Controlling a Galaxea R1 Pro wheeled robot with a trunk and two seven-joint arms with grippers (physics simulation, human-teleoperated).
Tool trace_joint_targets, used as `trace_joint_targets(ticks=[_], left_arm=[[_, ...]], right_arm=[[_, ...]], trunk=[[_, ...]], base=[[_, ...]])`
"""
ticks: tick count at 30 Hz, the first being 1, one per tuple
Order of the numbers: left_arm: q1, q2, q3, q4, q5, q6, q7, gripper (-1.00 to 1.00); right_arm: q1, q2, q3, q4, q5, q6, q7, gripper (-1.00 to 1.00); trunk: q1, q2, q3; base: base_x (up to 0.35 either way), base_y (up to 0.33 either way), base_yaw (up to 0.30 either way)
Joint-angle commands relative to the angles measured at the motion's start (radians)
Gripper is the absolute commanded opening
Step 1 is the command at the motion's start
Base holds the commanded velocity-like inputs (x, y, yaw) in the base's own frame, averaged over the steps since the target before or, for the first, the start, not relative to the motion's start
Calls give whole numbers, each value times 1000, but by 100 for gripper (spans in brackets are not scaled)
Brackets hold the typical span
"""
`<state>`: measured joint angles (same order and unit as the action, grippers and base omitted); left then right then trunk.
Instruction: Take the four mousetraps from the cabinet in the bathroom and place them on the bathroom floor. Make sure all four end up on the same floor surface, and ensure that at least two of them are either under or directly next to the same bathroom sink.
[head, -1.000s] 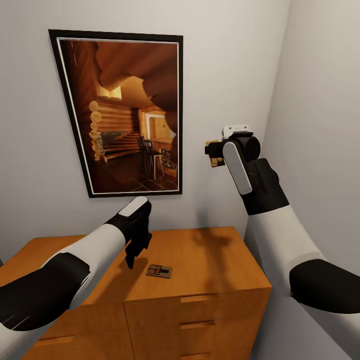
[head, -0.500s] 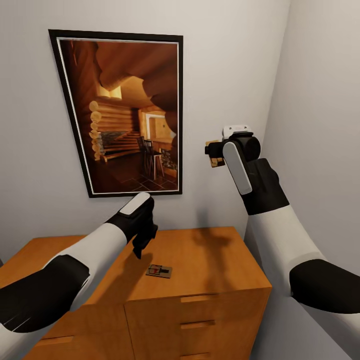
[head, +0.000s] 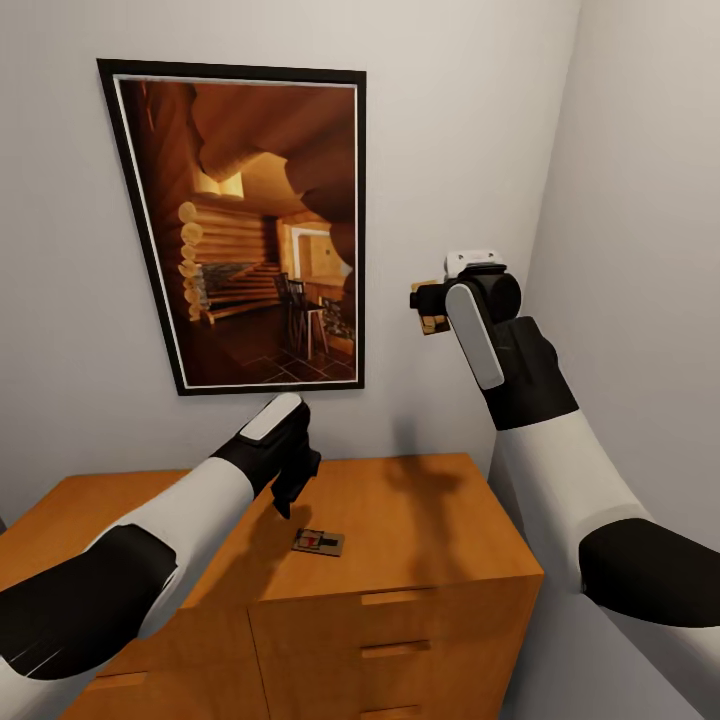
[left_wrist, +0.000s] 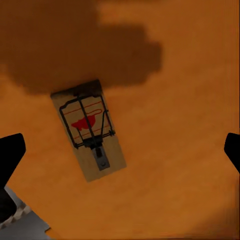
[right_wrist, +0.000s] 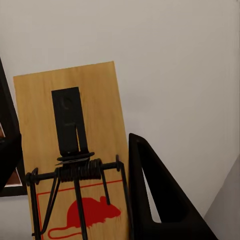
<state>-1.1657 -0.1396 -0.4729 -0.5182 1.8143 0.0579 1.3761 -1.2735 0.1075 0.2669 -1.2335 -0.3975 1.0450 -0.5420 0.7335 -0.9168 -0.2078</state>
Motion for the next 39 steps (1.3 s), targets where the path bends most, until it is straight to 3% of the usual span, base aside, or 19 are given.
trace_joint_targets(ticks=[1, 9, 16, 20, 39], left_arm=[[1, 3, -9, -16, 2, 5, 0, 100], [5, 8, -8, -39, 4, 2, 37, 100], [5, 8, -9, -41, 5, 10, 147, 100], [5, 9, -7, -40, 9, 10, 180, 100], [6, 8, -3, -35, 40, -1, 195, 100]], right_arm=[[-1, 0, 1, 0, -12, 2, -12, -100], [-1, 0, 2, -1, -12, 2, -13, -100], [-1, 0, 0, 0, -12, 2, -12, -100], [-1, 0, 0, 0, -12, 2, -13, -100], [-1, 0, 1, 0, -12, 2, -12, -100]], trunk=[[0, -1, -2], [0, -1, -2], [0, -1, -2], [0, -1, -2], [0, -1, -2]], base=[[0, 0, 0], [0, 0, 0], [0, 0, 0], [0, 0, 0], [0, 0, 0]])
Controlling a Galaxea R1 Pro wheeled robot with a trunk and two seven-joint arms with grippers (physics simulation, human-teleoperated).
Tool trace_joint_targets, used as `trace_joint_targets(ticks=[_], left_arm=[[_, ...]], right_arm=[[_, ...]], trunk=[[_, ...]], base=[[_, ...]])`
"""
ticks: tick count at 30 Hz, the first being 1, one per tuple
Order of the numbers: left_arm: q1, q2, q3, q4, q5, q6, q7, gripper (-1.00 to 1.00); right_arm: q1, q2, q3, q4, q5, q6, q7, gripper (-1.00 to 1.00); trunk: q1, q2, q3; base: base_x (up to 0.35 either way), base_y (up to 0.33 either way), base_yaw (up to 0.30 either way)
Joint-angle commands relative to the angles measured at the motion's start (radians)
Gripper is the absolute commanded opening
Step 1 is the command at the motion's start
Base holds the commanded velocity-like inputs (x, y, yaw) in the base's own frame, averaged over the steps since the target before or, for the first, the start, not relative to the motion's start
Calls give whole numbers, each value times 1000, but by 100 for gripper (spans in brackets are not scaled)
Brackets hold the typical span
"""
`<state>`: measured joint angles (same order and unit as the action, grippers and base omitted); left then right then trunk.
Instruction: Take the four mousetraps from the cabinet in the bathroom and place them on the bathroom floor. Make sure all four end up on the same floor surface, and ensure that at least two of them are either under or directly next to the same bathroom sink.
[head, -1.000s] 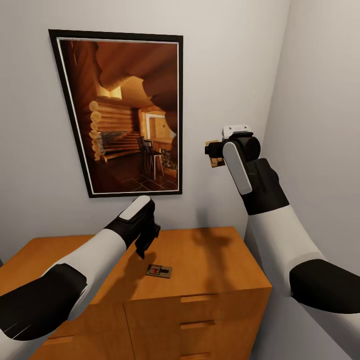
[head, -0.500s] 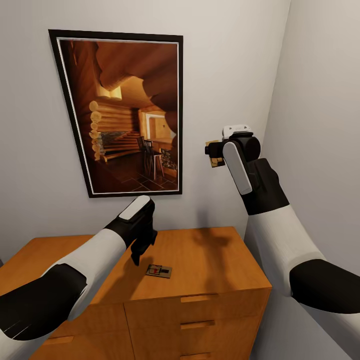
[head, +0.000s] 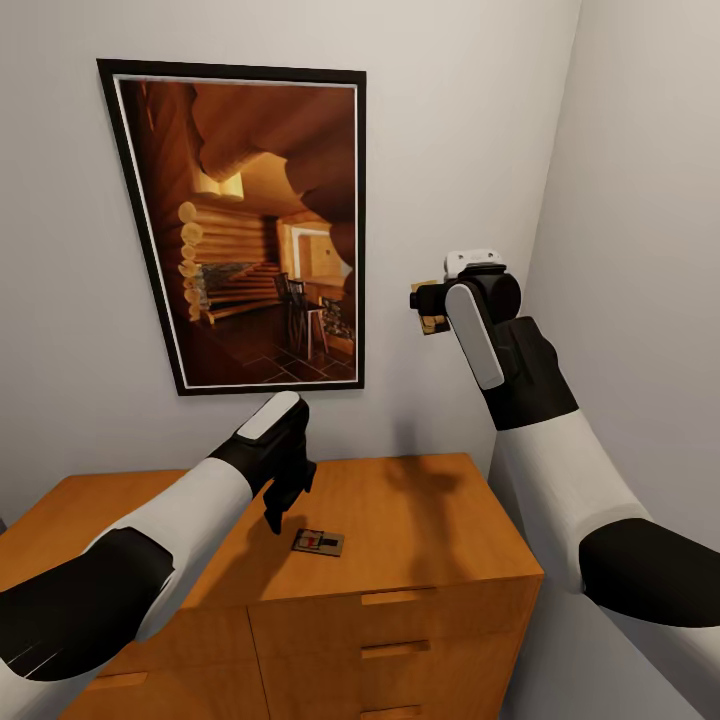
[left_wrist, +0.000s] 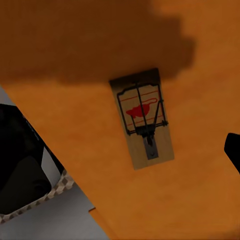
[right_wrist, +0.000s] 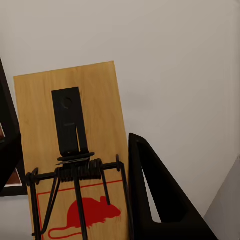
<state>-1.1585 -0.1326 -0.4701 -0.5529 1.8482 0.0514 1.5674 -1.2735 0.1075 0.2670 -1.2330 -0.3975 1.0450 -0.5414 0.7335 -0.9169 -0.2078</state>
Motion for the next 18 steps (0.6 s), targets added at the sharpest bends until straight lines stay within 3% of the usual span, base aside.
trace_joint_targets(ticks=[1, 11, 18], left_arm=[[-1, 1, -6, 0, 6, 5, 3, 100], [-2, 1, -9, -1, 6, 16, 3, 100], [-2, 1, -8, -4, 45, 23, 3, 100]], right_arm=[[-1, 0, 1, 0, -12, 2, -12, -100], [-1, 0, 1, 0, -12, 2, -12, -100], [-1, 0, 1, 0, -12, 2, -12, -100]], trunk=[[0, -1, -2], [0, -1, -2], [0, -1, -2]], base=[[0, 0, 0], [0, 0, 0], [0, 0, 0]])
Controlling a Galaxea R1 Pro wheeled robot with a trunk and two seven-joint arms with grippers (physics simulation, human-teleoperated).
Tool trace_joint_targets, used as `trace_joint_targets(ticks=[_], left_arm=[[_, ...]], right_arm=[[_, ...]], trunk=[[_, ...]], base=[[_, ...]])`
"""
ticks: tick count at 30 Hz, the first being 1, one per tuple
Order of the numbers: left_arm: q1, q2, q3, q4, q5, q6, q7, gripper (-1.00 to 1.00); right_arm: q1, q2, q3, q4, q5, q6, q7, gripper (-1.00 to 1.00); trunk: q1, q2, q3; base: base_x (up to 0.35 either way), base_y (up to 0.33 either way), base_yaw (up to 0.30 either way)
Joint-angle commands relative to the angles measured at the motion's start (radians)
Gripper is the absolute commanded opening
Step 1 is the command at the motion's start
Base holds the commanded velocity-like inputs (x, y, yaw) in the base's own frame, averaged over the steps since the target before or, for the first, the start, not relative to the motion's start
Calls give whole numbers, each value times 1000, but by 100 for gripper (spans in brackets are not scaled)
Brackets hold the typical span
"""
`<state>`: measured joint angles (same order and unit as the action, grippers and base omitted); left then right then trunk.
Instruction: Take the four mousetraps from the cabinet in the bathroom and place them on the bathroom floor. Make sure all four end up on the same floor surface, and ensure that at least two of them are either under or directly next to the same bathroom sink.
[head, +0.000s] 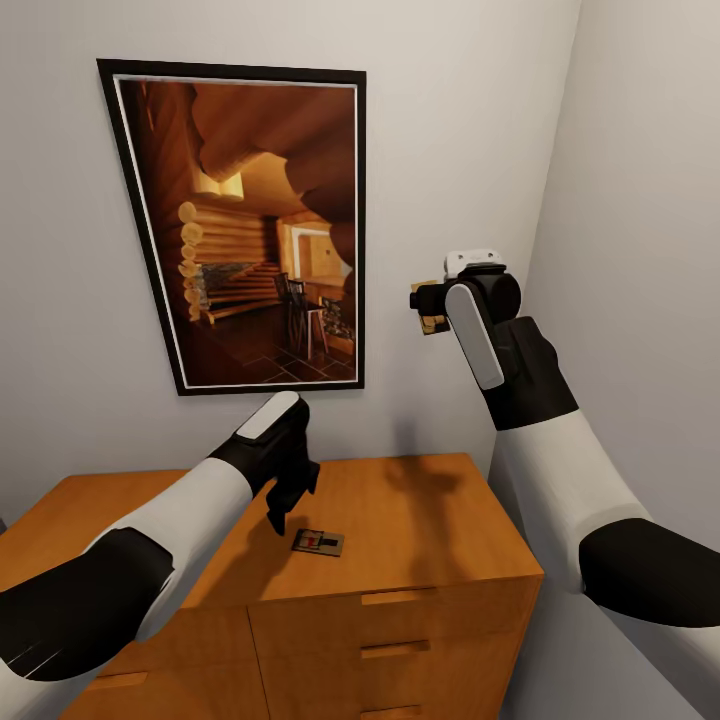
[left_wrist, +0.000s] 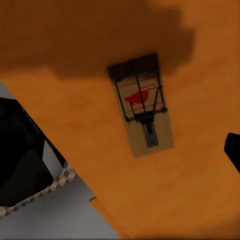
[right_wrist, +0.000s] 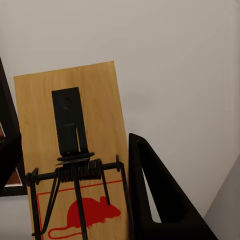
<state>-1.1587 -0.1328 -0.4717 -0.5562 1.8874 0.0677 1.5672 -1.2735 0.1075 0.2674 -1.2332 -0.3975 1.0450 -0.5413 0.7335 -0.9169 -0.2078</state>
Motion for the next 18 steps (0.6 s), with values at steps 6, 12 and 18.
trace_joint_targets(ticks=[6, 12, 18], left_arm=[[-2, -1, -9, 4, 24, 10, 4, 100], [-1, -2, -9, 1, 27, 11, 4, 100], [-1, -3, -10, -3, 29, 9, 4, 100]], right_arm=[[-1, 0, 1, 0, -12, 2, -13, -100], [-1, 0, 1, 0, -12, 2, -13, -100], [-1, 0, 1, 0, -12, 2, -12, -100]], trunk=[[0, -1, -2], [0, -1, -2], [0, -1, -2]], base=[[0, 0, 0], [0, 0, 0], [0, 0, 0]])
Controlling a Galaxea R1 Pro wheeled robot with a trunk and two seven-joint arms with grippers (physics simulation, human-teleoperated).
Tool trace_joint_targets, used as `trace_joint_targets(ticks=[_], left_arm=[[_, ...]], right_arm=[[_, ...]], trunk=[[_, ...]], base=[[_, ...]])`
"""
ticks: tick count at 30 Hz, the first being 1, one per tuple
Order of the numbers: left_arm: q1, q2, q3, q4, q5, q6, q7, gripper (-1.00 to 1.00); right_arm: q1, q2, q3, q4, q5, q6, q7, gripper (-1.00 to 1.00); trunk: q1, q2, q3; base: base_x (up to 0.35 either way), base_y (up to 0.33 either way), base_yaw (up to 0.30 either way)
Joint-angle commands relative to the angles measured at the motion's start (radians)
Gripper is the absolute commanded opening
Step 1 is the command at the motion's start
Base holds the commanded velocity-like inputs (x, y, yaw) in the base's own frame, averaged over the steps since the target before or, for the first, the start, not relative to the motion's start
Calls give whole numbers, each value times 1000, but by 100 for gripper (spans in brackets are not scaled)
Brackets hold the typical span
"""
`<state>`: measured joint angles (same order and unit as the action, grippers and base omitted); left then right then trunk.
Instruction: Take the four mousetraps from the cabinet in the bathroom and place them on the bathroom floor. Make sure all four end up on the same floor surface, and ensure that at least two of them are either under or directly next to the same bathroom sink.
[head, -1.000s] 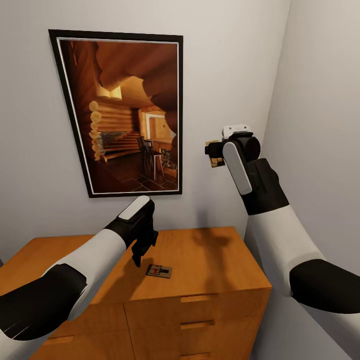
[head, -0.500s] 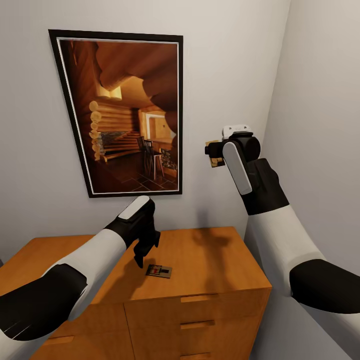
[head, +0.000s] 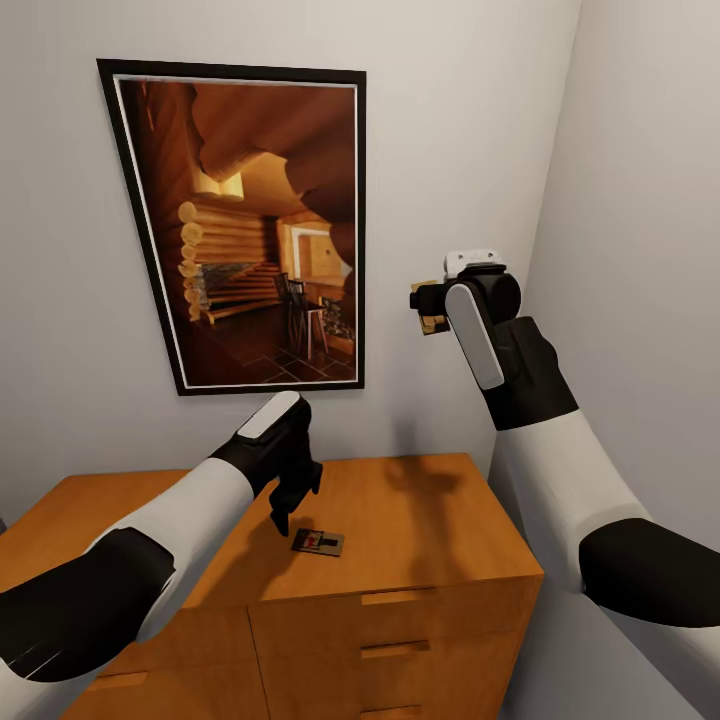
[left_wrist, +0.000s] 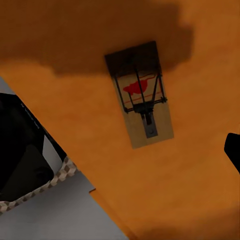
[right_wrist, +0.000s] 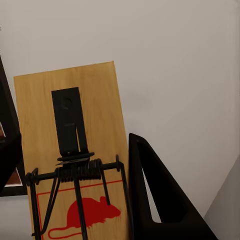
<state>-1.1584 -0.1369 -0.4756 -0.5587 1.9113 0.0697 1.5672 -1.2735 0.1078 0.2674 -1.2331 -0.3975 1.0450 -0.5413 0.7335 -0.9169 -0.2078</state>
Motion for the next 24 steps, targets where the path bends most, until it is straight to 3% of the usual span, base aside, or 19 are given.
trace_joint_targets(ticks=[1, 24], left_arm=[[-1, 1, -6, 1, 6, 8, 4, 100], [-2, 5, -7, 4, 41, 14, 4, 100]], right_arm=[[-1, 0, 1, 0, -12, 2, -12, -100], [-1, 0, 0, -1, -12, 2, -12, -100]], trunk=[[0, -1, -2], [0, -1, -2]], base=[[0, 0, 0], [1, 0, 0]])
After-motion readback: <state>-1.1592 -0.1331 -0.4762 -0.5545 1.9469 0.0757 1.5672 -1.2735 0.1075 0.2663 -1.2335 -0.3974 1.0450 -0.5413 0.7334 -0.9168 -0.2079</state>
